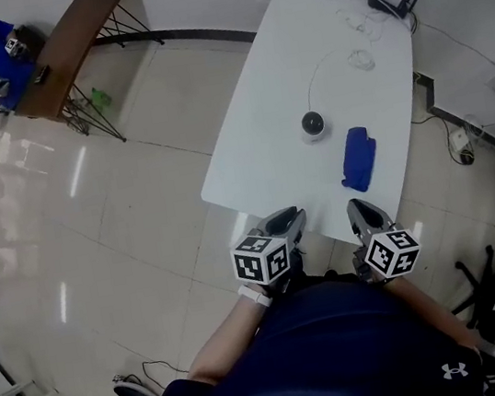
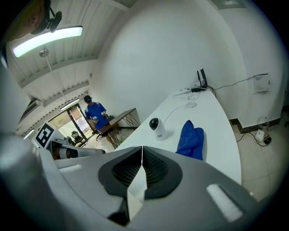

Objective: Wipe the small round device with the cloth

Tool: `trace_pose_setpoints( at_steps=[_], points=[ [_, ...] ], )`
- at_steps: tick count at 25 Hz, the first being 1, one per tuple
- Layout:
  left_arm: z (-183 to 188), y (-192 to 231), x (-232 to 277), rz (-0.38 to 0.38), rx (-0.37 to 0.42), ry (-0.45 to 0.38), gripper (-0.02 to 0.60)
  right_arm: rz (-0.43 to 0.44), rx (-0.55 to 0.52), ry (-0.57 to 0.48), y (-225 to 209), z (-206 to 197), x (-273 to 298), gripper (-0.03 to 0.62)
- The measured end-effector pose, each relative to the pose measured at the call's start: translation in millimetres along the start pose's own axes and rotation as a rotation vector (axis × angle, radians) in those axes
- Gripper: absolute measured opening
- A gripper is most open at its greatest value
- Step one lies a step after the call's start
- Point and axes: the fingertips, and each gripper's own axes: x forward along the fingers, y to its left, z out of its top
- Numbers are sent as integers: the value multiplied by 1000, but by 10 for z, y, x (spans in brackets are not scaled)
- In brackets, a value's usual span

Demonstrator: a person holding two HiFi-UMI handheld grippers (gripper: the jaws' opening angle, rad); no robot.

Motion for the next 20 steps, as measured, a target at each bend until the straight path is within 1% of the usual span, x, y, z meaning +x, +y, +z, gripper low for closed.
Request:
trace_pose_setpoints(
  at_steps=[2,4,6,9,12,14,16,19,20],
  points=[
    [80,86,37,1,28,10,78,-39,4,-18,-55,107,99,17],
    [134,160,86,2,51,25,78,-78,23,-31,-169,216,195,130],
    [176,210,126,-5,51,39,81,-123,37,-42,-327,329,265,185],
    [229,256,187,-16,49,59,81,-205,53,-46,-674,454,336,218],
    [280,305,284,-16,55,76,81,-282,100,-23,-1114,449,432,233],
    [335,321,353,-8,71,82,81,-318,138,12,-1400,367,532,241],
    [401,310,423,-2,85,85,81,-332,182,78,-1642,229,668,263],
    [515,281,533,-1,94,80,81,-340,265,181,-1920,24,883,319],
    [539,270,565,-3,94,80,81,-346,293,206,-1993,-41,926,327]
  ],
)
